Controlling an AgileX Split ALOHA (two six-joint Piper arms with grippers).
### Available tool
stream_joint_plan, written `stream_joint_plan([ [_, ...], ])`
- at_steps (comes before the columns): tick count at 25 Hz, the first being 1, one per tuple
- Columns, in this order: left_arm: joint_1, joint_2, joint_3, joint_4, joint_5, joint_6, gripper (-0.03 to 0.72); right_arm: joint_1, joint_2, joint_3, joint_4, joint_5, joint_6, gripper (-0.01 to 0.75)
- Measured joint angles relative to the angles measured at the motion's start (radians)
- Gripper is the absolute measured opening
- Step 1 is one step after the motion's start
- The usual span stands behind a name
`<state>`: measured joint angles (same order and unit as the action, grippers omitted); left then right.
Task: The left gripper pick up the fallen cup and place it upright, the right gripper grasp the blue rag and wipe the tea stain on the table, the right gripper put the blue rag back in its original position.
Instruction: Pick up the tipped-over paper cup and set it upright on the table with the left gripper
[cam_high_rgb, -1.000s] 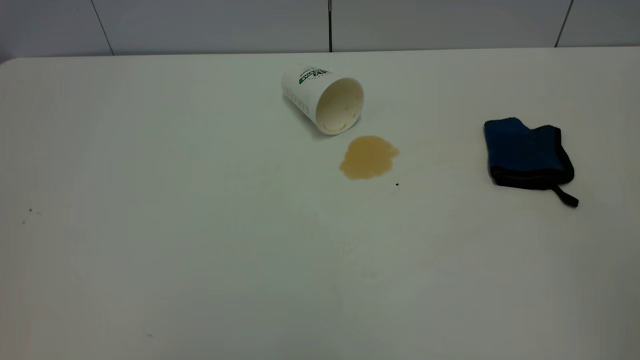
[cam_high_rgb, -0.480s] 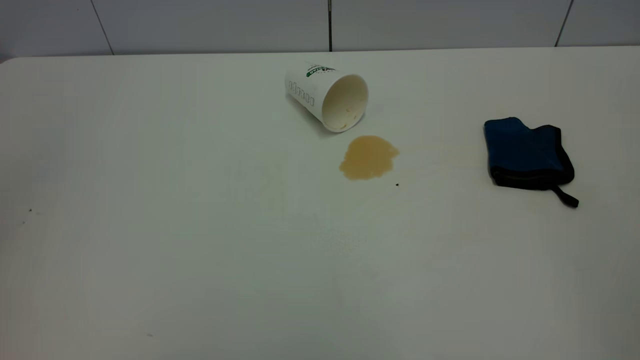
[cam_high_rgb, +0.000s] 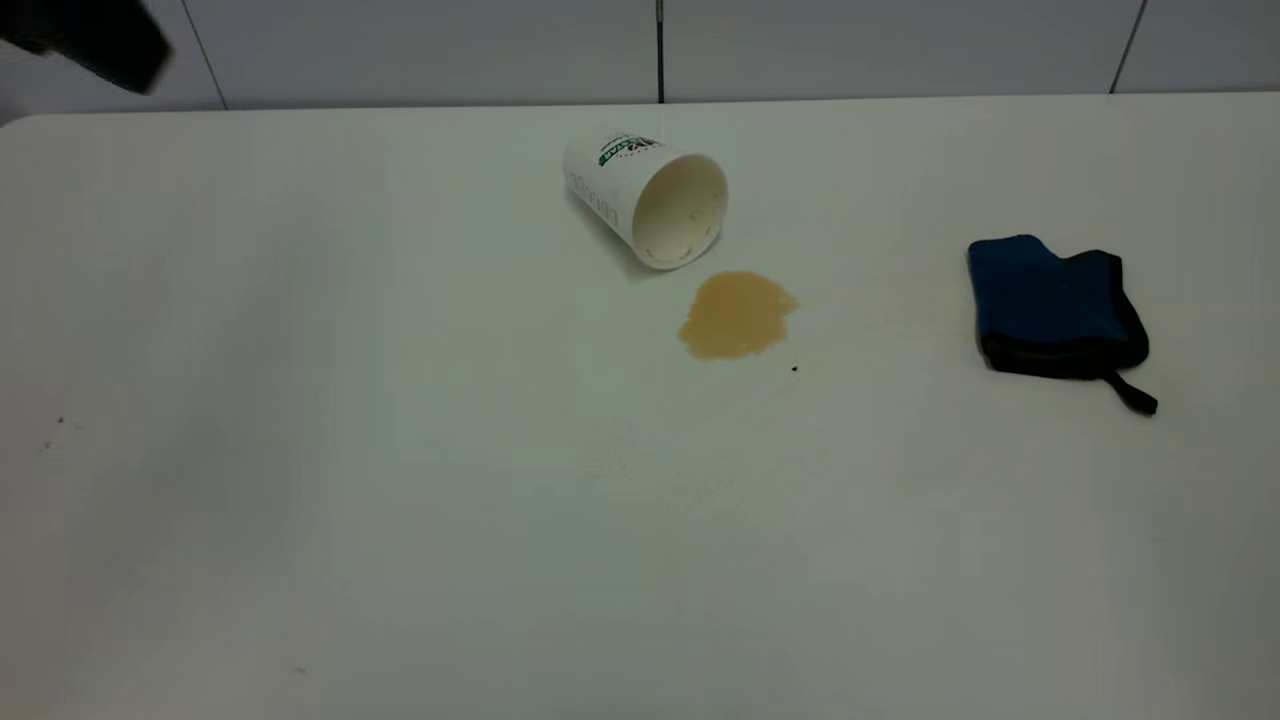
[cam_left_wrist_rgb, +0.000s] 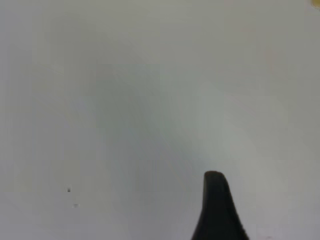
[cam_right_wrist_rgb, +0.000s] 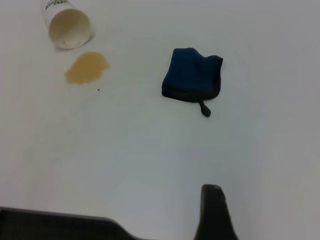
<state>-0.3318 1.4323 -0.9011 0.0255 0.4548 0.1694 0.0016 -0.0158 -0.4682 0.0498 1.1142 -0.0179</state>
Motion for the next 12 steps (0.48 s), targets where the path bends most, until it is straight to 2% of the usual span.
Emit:
stream_joint_plan([
  [7, -0.219, 0.382, -0.244, 0.462, -0.01, -0.425, 0.547, 0.0, 0.0, 0.0, 0.0, 0.0, 0.0, 0.558],
  [12, -0.34, 0.617, -0.462, 0.725, 0.062, -0.695, 0.547, 0.0, 0.0, 0.0, 0.0, 0.0, 0.0, 0.553],
])
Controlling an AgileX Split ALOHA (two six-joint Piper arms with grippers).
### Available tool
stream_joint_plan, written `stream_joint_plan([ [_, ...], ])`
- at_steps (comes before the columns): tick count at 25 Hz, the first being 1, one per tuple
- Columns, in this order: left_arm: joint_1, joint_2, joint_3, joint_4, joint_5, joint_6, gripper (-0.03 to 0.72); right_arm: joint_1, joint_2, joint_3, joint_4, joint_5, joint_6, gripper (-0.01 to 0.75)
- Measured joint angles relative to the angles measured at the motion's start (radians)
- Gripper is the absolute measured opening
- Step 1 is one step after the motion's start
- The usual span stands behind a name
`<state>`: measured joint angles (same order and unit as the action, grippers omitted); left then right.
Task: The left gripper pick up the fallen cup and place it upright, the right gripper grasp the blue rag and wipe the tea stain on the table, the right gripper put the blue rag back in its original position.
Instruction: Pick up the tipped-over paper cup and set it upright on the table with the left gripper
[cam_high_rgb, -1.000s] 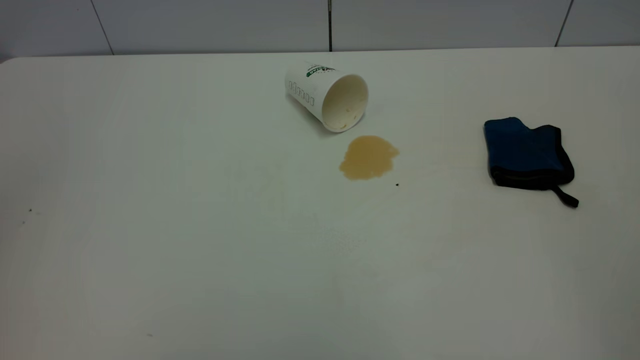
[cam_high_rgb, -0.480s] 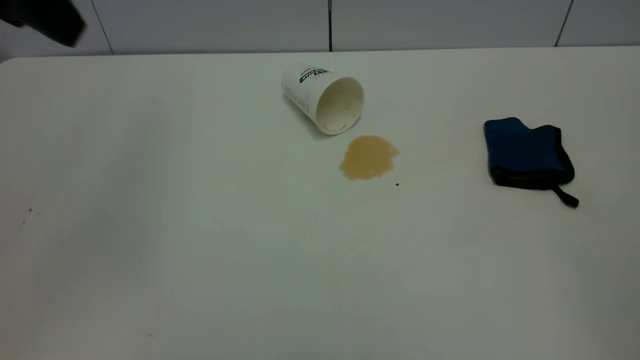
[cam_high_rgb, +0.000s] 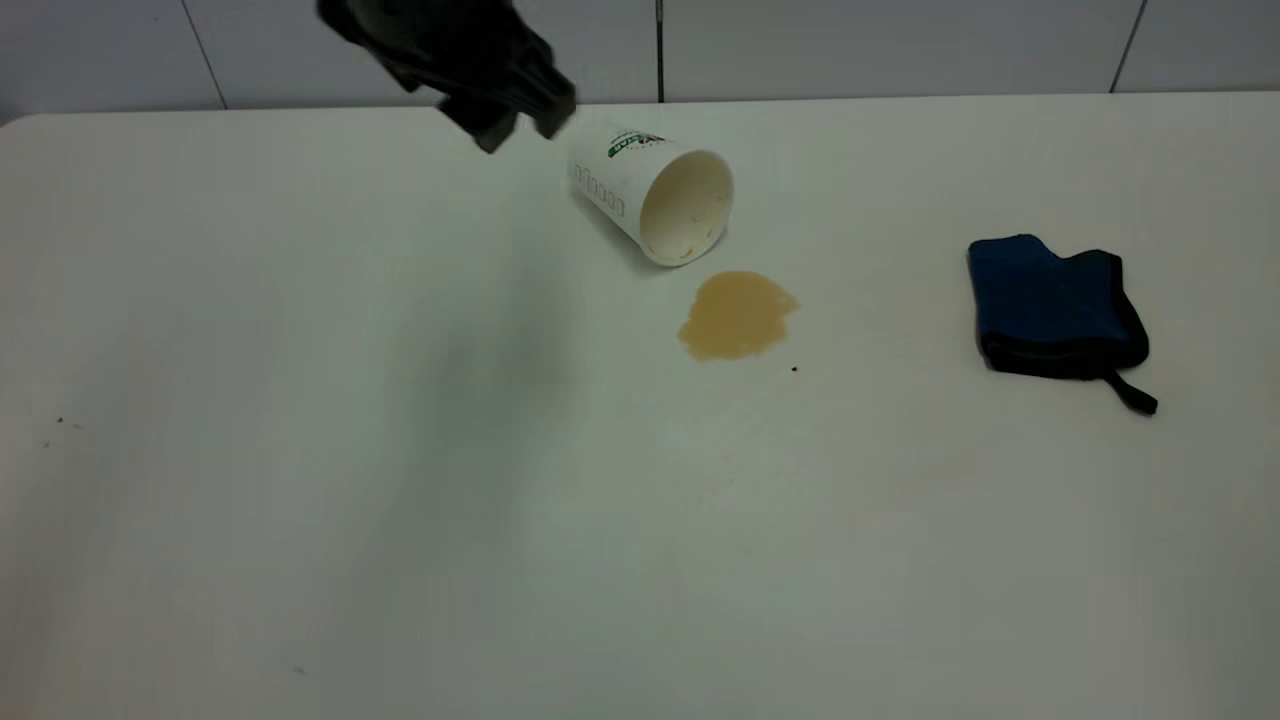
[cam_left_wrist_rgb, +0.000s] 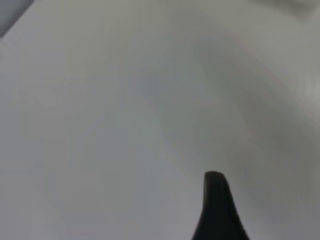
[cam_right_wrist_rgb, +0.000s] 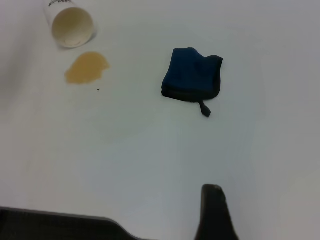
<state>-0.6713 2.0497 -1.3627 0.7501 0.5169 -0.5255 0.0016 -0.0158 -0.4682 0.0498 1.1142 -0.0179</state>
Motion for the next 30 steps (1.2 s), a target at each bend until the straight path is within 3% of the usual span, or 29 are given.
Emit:
stream_joint_plan([
  [6, -0.078, 0.253, -0.292, 0.082, -0.004, -0.067, 0.547, 0.0, 0.0, 0.0, 0.0, 0.0, 0.0, 0.553],
  [15, -0.089, 0.527, -0.646, 0.114, 0.072, -0.075, 0.547, 0.0, 0.0, 0.0, 0.0, 0.0, 0.0, 0.553],
  [25, -0.089, 0.622, -0.711, 0.298, 0.106, -0.184, 0.547, 0.0, 0.0, 0.0, 0.0, 0.0, 0.0, 0.553],
  [30, -0.089, 0.638, -0.712, 0.312, 0.11, -0.198, 0.547, 0.0, 0.0, 0.0, 0.0, 0.0, 0.0, 0.553],
])
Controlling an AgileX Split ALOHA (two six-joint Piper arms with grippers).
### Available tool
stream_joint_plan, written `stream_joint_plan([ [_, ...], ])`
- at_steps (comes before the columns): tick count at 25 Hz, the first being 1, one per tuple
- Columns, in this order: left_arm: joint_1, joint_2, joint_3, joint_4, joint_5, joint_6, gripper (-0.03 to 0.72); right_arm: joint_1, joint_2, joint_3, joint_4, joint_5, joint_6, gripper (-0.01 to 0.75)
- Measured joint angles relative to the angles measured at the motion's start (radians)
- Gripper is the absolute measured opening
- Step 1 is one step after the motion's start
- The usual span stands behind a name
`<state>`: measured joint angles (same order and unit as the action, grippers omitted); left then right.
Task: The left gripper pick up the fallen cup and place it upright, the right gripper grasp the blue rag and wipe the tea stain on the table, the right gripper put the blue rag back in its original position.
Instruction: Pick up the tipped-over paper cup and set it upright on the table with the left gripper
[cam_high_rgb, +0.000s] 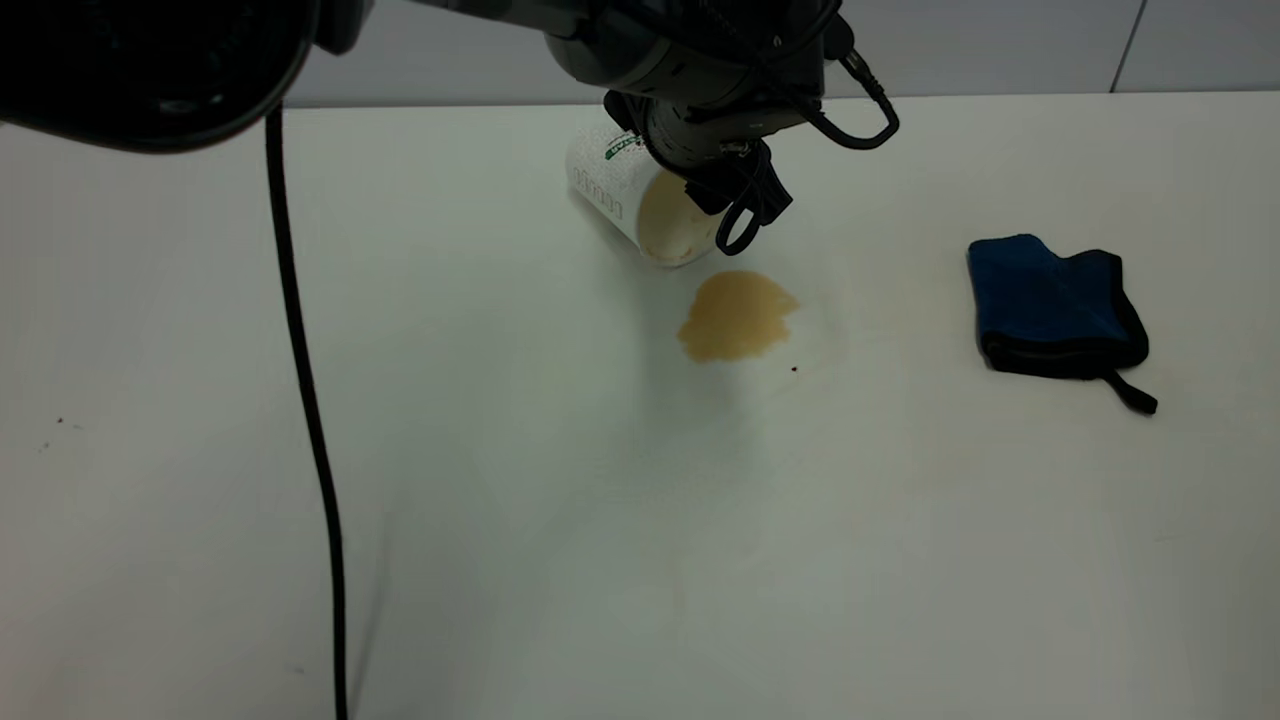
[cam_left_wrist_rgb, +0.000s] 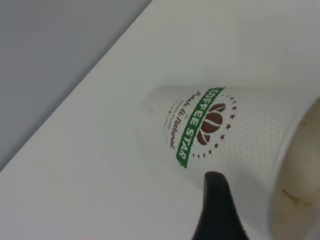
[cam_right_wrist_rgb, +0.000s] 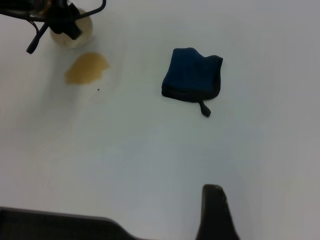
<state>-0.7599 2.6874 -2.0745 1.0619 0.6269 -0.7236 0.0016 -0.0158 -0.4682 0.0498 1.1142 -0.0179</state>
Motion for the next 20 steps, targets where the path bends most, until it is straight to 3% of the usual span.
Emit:
stream_joint_plan([
  [16, 0.045, 0.054, 0.0, 0.072, -0.064, -0.055, 0.547, 0.0, 0.0, 0.0, 0.0, 0.0, 0.0, 0.553],
  [20, 0.054, 0.075, 0.0, 0.151, -0.061, -0.165, 0.498, 0.0, 0.0, 0.0, 0.0, 0.0, 0.0, 0.553],
])
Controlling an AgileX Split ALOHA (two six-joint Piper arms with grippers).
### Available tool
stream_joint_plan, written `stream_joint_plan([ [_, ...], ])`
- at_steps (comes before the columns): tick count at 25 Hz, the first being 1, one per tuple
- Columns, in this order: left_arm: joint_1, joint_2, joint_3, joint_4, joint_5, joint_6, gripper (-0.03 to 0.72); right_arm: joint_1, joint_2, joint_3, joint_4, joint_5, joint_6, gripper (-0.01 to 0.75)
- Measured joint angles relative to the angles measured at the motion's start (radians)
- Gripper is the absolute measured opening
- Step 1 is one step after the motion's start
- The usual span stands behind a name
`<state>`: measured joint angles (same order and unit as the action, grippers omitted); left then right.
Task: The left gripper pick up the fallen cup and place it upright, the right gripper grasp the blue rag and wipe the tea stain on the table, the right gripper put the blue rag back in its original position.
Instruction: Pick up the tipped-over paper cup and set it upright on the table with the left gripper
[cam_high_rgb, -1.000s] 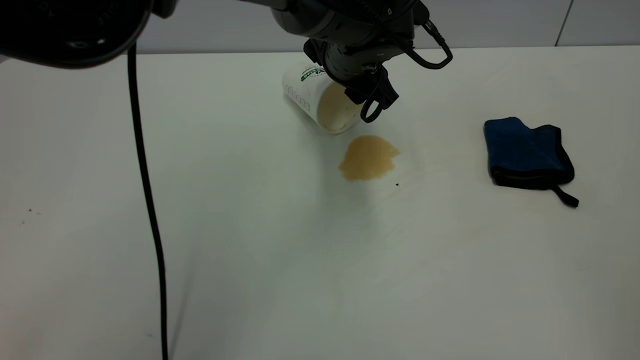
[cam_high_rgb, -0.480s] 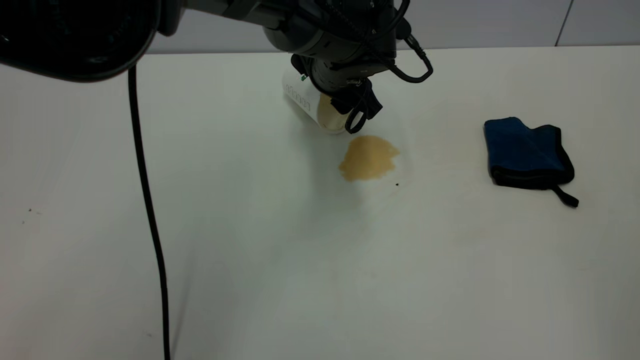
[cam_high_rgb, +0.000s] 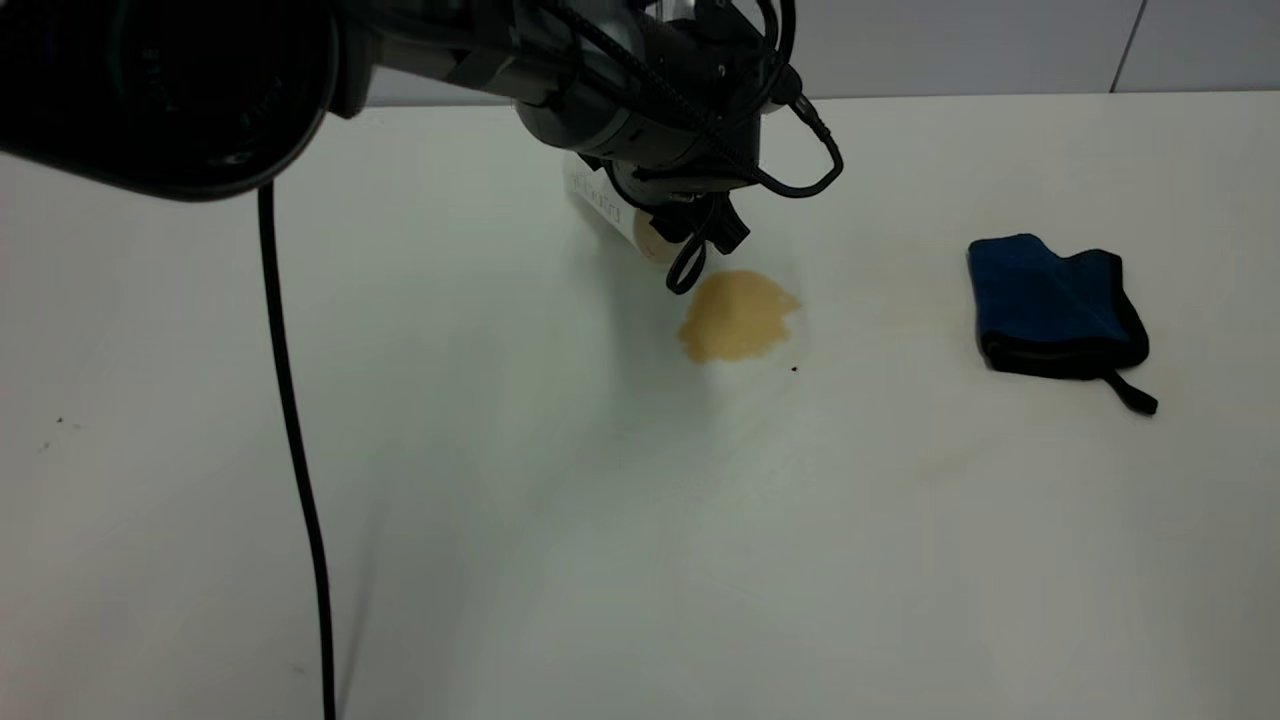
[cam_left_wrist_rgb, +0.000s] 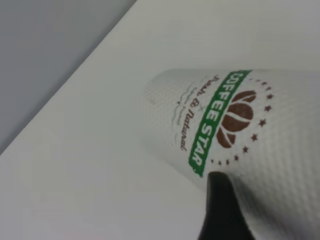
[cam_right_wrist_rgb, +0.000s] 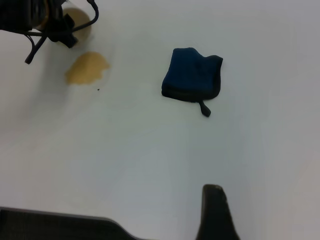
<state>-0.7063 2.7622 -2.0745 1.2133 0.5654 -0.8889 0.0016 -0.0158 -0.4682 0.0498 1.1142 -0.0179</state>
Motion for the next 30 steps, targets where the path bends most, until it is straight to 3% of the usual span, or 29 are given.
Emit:
stream_joint_plan([
  [3, 0.003, 0.003, 0.0, 0.097, 0.004, -0.11, 0.396, 0.0, 0.0, 0.0, 0.0, 0.0, 0.0, 0.553],
  [9, 0.004, 0.003, -0.001, 0.157, 0.031, -0.159, 0.075, 0.0, 0.0, 0.0, 0.0, 0.0, 0.0, 0.553],
  [11, 0.004, 0.003, -0.004, 0.146, 0.052, -0.121, 0.023, 0.0, 0.0, 0.0, 0.0, 0.0, 0.0, 0.553],
  [16, 0.007, -0.041, -0.005, 0.003, 0.137, 0.055, 0.008, 0.0, 0.0, 0.0, 0.0, 0.0, 0.0, 0.553],
  [20, 0.043, -0.156, -0.005, -0.218, 0.187, 0.339, 0.008, 0.0, 0.0, 0.0, 0.0, 0.0, 0.0, 0.553],
  [22, 0.08, -0.22, -0.005, -0.397, 0.204, 0.499, 0.008, 0.0, 0.0, 0.0, 0.0, 0.0, 0.0, 0.553],
  [27, 0.233, -0.343, -0.007, -0.92, 0.284, 0.948, 0.008, 0.0, 0.0, 0.0, 0.0, 0.0, 0.0, 0.553],
  [30, 0.33, -0.353, -0.007, -1.175, 0.361, 1.092, 0.008, 0.0, 0.0, 0.0, 0.0, 0.0, 0.0, 0.553],
])
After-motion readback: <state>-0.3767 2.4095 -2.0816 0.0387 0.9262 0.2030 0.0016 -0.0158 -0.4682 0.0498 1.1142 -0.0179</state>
